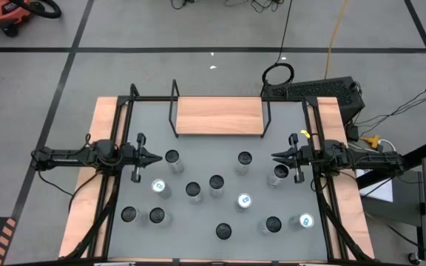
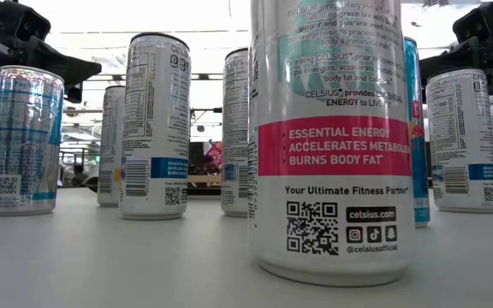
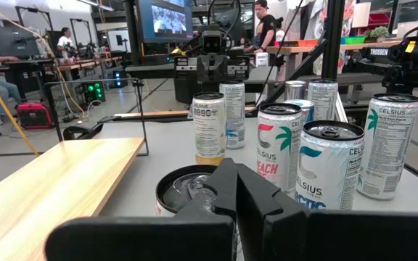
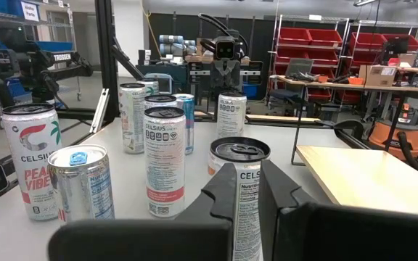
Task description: Place canned beverage on shelf
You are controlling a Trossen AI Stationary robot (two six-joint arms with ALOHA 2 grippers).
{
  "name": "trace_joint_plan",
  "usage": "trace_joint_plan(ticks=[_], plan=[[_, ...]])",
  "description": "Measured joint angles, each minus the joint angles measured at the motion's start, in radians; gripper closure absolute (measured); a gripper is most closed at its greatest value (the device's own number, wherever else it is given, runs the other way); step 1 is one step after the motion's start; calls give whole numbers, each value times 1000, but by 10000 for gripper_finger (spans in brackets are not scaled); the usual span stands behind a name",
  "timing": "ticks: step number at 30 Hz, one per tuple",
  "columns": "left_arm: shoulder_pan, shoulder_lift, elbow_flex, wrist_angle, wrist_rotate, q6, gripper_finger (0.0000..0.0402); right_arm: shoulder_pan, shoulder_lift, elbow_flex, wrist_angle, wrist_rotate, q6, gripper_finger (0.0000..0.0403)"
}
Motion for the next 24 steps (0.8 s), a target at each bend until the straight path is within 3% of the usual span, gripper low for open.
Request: trace_joint_plan(ticks=[24], plan=[[0, 0, 0, 0, 0, 0, 402, 0, 0, 0, 42, -18, 171, 403]])
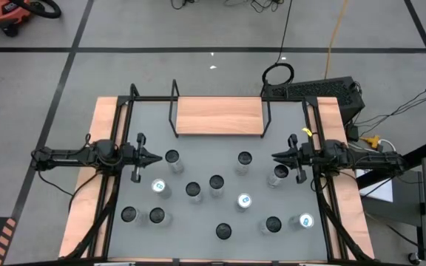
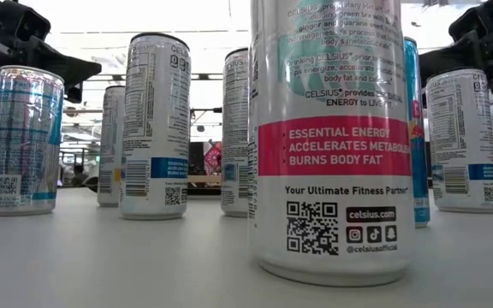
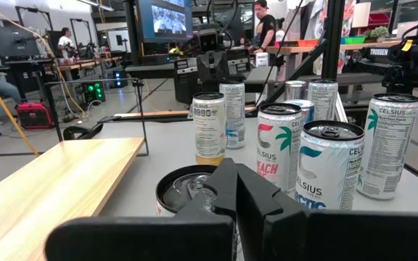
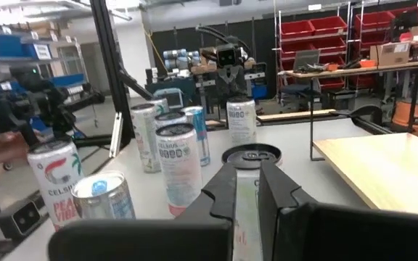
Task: Place canned beverage on shelf
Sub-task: Put the top right white yellow soda can on the shelf
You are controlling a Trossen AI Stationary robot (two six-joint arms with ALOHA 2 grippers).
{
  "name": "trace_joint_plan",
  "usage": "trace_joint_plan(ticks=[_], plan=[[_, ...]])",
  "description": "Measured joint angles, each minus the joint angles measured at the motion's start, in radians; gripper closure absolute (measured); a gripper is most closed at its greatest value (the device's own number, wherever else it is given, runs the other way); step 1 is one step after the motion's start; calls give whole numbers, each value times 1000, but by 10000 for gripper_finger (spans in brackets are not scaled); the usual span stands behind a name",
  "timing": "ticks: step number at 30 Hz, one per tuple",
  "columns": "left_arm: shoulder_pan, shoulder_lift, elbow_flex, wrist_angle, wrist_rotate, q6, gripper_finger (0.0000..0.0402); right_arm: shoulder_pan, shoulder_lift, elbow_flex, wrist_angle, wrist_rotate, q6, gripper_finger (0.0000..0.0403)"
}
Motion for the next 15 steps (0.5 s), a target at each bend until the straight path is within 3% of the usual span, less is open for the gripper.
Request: trace_joint_plan(ticks=[6, 15], plan=[[0, 0, 0, 0, 0, 0, 402, 0, 17, 50, -7, -12, -11, 403], [0, 0, 0, 0, 0, 0, 402, 2, 162, 306, -102, -7, -95, 403]])
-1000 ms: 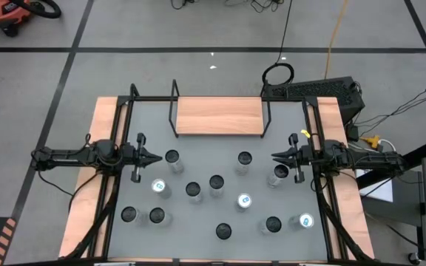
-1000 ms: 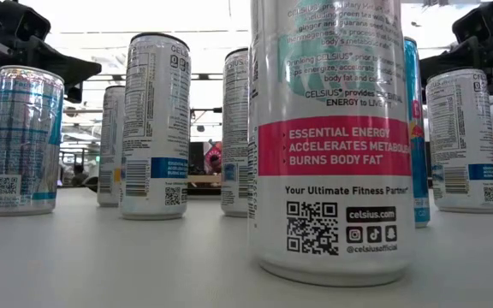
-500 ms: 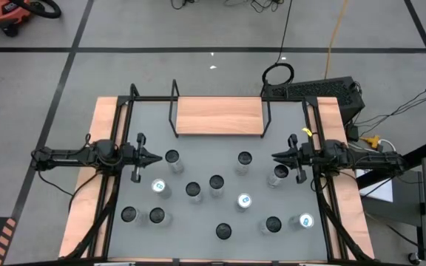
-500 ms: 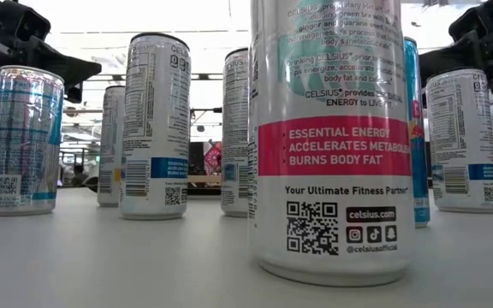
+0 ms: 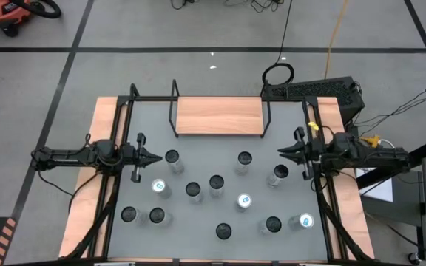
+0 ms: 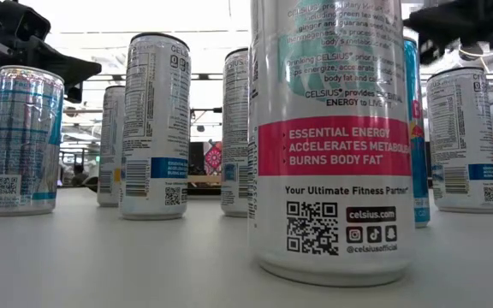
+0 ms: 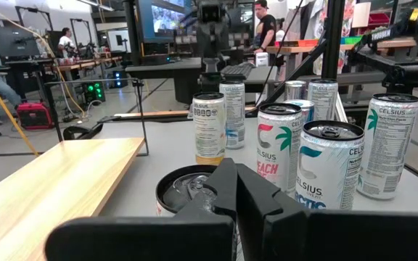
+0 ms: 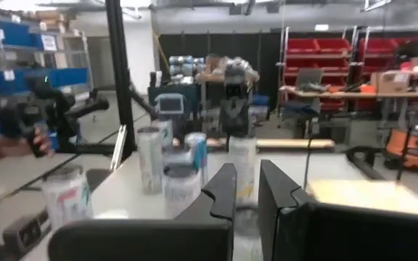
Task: Place canned beverage on shelf
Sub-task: Put the top right white yellow soda can on the shelf
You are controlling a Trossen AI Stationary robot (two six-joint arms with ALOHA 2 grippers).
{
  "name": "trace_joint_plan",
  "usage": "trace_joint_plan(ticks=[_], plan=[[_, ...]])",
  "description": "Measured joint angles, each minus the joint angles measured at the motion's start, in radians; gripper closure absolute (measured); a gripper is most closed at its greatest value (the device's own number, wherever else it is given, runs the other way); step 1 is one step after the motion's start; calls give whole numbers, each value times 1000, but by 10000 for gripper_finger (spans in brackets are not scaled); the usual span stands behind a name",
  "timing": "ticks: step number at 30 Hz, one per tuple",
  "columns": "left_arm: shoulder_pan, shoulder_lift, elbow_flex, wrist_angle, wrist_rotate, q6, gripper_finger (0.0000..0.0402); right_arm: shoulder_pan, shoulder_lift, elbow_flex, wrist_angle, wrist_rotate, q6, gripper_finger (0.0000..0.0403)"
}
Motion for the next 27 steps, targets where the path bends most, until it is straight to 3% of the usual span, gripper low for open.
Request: trace_joint_plan(ticks=[13, 27], plan=[[0, 0, 0, 0, 0, 0, 402, 0, 327, 349, -140, 26, 1, 403], [0, 0, 0, 0, 0, 0, 402, 0, 460, 567, -200, 27, -1, 403]])
